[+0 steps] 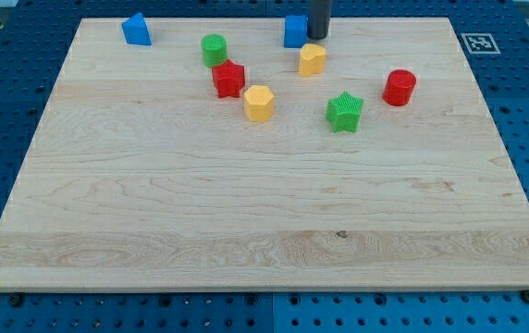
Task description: Point your arm at yellow heart
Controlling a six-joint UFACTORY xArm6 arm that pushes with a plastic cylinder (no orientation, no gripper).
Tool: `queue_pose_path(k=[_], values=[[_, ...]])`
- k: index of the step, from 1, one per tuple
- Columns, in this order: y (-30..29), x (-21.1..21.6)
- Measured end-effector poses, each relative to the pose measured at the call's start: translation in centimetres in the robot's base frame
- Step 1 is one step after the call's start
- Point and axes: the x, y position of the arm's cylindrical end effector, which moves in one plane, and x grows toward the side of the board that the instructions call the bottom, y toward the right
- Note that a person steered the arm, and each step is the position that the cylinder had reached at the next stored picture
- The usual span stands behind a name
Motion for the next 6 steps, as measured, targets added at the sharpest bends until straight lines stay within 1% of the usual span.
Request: queue_pose_path(k=[2, 3, 4, 5, 6], values=[[-2.5, 0.0], [-2.6, 0.0], [-1.1, 1.5], [1.5, 5.7], [1.8, 8.4]])
